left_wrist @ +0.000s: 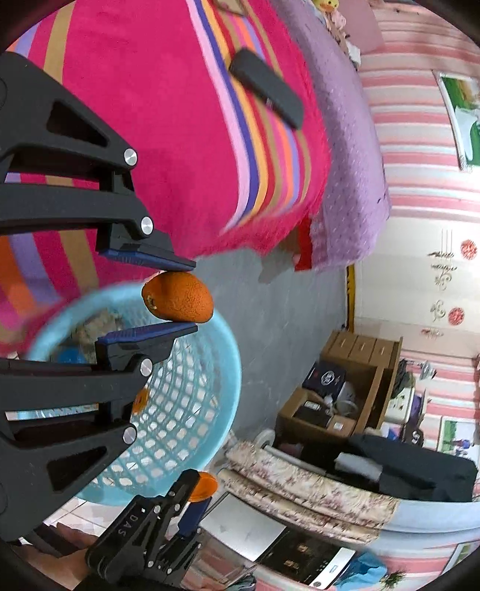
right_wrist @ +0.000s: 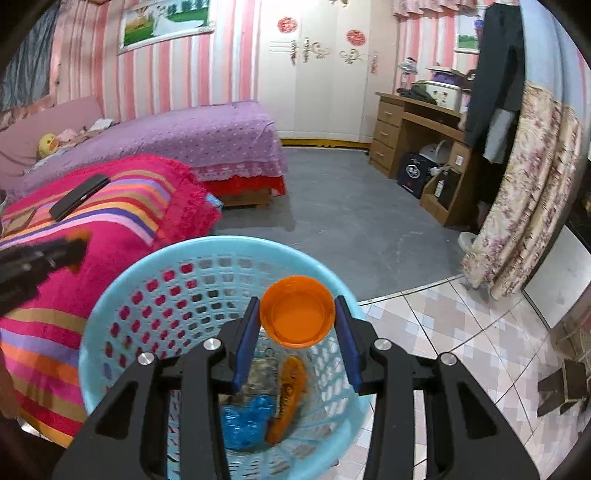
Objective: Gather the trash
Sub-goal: 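Carry the orange and orange cap in both tools over the basket, then open the left tool to drop the orange while the right drops the cap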
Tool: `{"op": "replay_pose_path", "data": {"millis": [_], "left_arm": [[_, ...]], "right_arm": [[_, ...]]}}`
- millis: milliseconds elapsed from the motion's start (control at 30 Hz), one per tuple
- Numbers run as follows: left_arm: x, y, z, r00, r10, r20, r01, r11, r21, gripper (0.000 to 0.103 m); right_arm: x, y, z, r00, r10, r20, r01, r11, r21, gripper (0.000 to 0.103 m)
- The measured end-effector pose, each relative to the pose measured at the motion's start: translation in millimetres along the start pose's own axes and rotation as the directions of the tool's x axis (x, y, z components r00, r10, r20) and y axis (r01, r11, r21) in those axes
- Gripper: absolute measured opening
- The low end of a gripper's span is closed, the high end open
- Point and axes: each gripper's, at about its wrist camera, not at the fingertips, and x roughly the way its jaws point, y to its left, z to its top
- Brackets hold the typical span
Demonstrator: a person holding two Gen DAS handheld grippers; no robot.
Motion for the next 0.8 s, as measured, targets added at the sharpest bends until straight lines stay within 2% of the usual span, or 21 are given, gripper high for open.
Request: {"op": "replay_pose_path", "data": {"millis": [133,267,300,333,433,633,800], "left_arm": [[16,-31,-5,1.0,-0.018,-0.011,0.018,0.999,0.05,0.027],[24,-48,-3,0.999,-0.035,-0.021,0.036,0.996,0.081,0.029],[25,-48,-2,0.999,-0.034,-0.024,0.036,0.996,0.083,0.034],[25,-48,-1,0.999,-0.024,-0.023,0.026,0.996,0.087,0.046],[18,-41,4,1.0,0.014,0.009,-0.015,0.996,0.089,0.071],[1,-21,10,0.996,0.08,0.05,-0.084,0.994,0.076,0.086],[-17,5,7,0.99,0.127,0.061,-0.13,0.991,0.043,0.088]], "right_arm": [[0,-8,-5,0.999,-0.03,0.021,0.03,1.0,-0.001,0.04],[-4,-23,-7,0.999,-0.023,0.039,0.022,0.999,0.044,0.04],[-5,-25,-8,0.999,-0.021,0.043,0.019,0.999,0.051,0.04],[-6,-26,-8,0.999,-0.018,0.045,0.015,0.998,0.057,0.04],[-5,-29,-10,0.999,-0.011,0.047,0.008,0.998,0.066,0.04],[1,-26,-10,0.999,0.005,0.049,-0.008,0.997,0.077,0.04],[6,-15,-4,0.998,0.019,0.056,-0.024,0.997,0.079,0.043]]}}
